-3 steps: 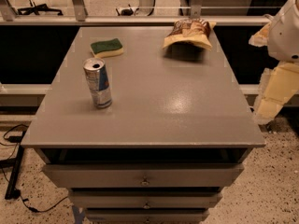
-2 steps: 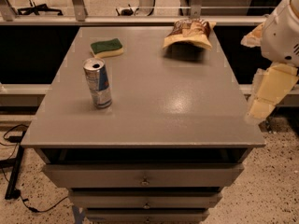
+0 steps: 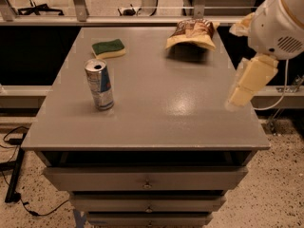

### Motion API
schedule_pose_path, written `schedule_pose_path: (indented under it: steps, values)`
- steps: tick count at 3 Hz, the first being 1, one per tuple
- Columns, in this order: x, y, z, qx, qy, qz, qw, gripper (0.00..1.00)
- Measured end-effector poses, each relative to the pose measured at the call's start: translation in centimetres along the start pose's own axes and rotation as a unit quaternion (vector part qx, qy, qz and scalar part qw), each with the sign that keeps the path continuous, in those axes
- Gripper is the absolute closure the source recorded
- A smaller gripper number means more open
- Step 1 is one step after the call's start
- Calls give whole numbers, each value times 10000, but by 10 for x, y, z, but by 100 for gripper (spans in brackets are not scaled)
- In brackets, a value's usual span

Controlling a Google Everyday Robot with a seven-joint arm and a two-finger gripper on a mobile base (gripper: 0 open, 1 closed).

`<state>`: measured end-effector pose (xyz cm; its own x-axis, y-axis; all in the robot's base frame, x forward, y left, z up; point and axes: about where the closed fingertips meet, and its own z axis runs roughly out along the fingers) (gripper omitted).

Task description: Move brown chip bag near redbull can

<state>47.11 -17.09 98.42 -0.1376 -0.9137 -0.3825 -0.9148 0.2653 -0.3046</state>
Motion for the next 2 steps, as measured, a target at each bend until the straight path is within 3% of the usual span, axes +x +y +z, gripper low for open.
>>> schedule_pose_path:
  steps: [1,2]
  values:
    - [-8,-39,7,475,-321,-17,9984,0]
    - [-12,-52,8,660,-423,-24,9969,0]
